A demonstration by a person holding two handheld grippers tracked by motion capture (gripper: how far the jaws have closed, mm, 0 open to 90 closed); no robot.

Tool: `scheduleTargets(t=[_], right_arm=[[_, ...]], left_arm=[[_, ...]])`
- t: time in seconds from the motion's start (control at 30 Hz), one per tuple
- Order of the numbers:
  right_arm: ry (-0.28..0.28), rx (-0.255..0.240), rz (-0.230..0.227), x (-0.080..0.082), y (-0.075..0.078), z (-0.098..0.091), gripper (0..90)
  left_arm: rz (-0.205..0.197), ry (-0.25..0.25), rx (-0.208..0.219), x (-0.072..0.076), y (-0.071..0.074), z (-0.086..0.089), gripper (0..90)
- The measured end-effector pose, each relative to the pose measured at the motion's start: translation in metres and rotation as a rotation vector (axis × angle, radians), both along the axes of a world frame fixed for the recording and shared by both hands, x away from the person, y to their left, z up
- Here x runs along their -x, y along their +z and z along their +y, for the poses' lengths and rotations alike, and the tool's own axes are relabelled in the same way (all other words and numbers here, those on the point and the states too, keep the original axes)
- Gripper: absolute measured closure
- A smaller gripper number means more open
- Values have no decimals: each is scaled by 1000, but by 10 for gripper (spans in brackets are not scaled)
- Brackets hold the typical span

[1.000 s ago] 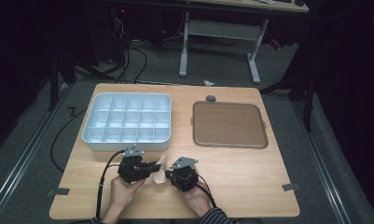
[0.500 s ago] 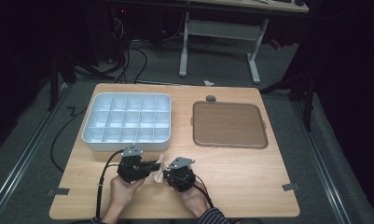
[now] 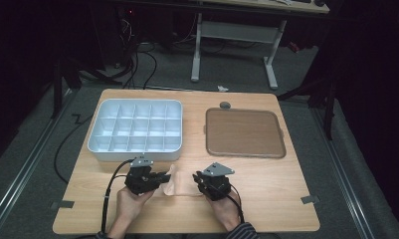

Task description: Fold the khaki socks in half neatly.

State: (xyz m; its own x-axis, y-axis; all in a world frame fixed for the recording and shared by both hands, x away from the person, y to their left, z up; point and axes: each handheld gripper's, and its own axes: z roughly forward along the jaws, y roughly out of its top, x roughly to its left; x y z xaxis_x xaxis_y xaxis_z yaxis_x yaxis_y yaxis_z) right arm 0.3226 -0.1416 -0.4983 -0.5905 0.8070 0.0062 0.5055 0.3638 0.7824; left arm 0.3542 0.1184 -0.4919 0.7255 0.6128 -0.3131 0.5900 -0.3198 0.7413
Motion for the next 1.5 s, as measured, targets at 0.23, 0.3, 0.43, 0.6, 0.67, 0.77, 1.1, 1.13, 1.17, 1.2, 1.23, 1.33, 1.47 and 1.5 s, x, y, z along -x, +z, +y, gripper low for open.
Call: scheduleTargets(t=[0.23,0.3,0.43,0.6,0.67,0.77,1.1,1.13,1.17,1.2,1.23,1.33,1.47,1.5], right_arm=[[-50,14,12,2,-7,-18,716],[-51,16,19,3,-10,-19,711],[-51,17,39,3,-16,-19,714],[-51,31,71,0,-25,-17,761],[-55,36,75,0,-28,-17,780],[-59,33,72,0,-29,-17,799],[-56,24,77,-1,-30,-16,822],[-58,18,81,-1,-30,-15,823],[-58,16,84,-1,-30,-14,823],[-50,16,81,-1,-30,-13,824],[-51,14,84,-1,-30,-13,825],[-42,5,88,-2,-30,-10,827],[-27,5,92,-4,-30,-5,828],[-28,4,92,-4,-30,-4,828]], left_arm=[[3,1,0,0,0,0,811],[3,0,1,0,0,0,810],[1,-2,0,0,1,-2,811],[-10,-15,-8,1,4,-6,811],[-16,-28,-26,2,3,-11,810],[-17,-36,-25,2,3,-15,810],[-22,-58,-20,0,7,-26,810],[-20,-61,-21,0,8,-27,810],[-19,-64,-22,0,8,-28,810],[-19,-66,-23,-1,8,-28,810],[-20,-68,-25,-1,8,-29,810],[-16,-75,-29,-2,8,-31,810],[-12,-84,-35,-3,8,-34,810],[-10,-86,-38,-4,7,-36,809]])
